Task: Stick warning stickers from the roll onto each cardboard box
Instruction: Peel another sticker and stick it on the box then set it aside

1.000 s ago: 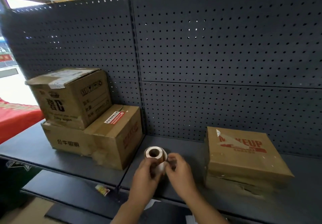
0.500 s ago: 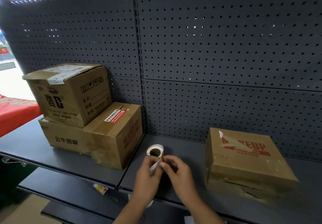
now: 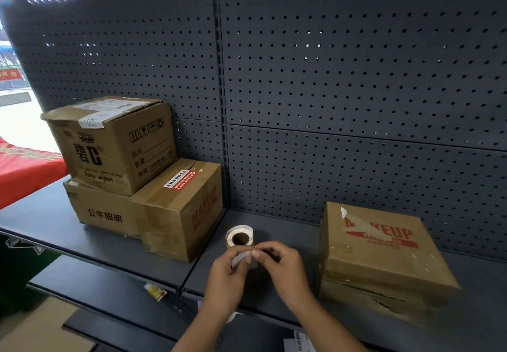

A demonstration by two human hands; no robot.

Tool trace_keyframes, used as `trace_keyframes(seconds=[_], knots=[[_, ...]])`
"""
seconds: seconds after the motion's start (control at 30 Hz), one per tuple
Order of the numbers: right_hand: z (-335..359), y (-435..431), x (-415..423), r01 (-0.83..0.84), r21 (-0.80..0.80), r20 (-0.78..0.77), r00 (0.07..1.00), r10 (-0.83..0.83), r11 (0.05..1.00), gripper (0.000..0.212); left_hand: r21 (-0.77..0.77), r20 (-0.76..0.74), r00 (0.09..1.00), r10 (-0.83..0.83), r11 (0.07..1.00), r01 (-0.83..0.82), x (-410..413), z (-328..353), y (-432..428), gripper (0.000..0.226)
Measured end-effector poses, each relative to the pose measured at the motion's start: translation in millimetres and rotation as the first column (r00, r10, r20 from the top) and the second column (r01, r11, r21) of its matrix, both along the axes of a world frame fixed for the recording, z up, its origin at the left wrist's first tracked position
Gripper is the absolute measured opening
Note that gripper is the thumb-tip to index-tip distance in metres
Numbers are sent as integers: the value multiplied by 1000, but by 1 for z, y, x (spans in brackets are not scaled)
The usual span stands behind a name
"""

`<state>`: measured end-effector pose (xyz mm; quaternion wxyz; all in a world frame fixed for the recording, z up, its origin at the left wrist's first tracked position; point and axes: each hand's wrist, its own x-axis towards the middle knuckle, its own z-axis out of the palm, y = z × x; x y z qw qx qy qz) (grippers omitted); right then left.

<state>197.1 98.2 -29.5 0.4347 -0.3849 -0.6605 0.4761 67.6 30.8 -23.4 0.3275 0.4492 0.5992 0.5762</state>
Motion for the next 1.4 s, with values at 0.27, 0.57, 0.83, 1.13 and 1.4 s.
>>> trace_keyframes(seconds=[0.27,0.57,0.83,1.13,1.4], knots=[[3,8,10,-43,53,41,998,40,998,12,7,25,998,62,998,-63,11,-2,1,15],[4,18,18,-167,-57,51,984,170,984,11,-44,35,992,120,992,-118,16,-7,3,24],[-2,19,10,-88,-7,115,990,88,996,13,-114,-87,992,93,988,-102,22,2,3,40],[-1,11,7,-35,229,221,975,-17,973,14,-76,14,995,102,992,-101,26,4,-2,14],[-3,11,11,-60,116,181,983,39,991,14,-92,-46,990,132,986,-135,22,0,0,16]])
